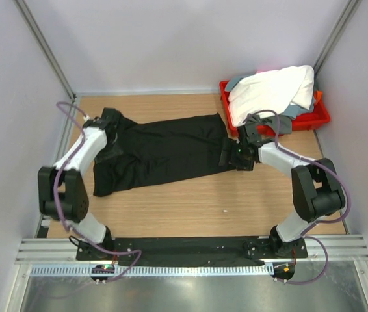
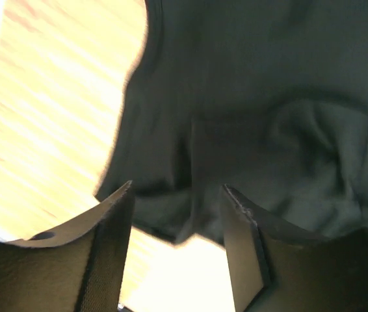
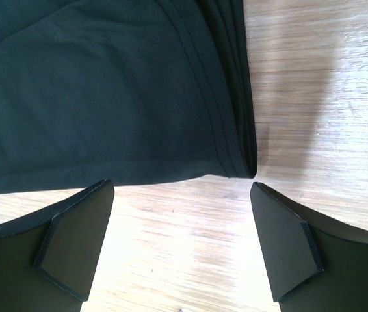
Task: Fold and stack the t-shirts
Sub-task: Fold the tshirt
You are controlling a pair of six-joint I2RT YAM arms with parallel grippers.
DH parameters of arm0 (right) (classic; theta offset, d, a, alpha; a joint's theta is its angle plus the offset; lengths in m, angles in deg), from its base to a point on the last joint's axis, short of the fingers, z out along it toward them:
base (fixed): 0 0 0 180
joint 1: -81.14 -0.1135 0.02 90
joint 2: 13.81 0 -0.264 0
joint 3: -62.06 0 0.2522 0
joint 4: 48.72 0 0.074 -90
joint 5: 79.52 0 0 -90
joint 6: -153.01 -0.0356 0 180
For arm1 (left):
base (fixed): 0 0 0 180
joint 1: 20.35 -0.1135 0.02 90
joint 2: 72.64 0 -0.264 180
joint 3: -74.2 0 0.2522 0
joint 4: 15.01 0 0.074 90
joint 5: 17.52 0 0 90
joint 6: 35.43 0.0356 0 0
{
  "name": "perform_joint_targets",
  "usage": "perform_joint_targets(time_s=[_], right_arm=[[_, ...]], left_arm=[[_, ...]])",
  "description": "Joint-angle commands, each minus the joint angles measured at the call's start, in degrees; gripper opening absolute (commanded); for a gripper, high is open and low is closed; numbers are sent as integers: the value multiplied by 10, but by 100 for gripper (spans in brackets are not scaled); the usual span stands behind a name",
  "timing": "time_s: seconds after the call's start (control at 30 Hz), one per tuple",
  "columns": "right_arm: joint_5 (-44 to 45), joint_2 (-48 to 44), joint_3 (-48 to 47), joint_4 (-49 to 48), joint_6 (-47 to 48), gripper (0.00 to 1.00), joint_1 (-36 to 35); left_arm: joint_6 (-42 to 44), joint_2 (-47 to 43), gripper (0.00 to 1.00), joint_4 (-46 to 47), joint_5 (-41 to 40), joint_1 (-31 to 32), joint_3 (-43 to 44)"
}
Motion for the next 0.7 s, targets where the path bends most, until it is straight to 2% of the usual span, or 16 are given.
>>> perform_joint_targets(time_s=[0.0,0.07,0.17,0.43,0.53,0.6,0.67], right_arm=[[3,-44,5,-5,6,93,1],[5,-49,7,0,7,93,1],[5,-55,6,5,8,93,0],[3,-57,0,4,5,93,1],[2,-55,1,3,7,93,1],[1,-52,0,3,11,93,1],[-1,-49,-1,3,12,93,1]], left_arm=[[-39,-117,57,19,85,12,-92],[-46,-180,60,55,108,18,-140],[-47,-226,66,90,138,31,-230],[-59,-173,66,98,122,35,-243],[-61,-135,58,105,106,35,-236],[-60,-110,38,106,96,35,-226],[-55,-97,24,99,79,35,-208]])
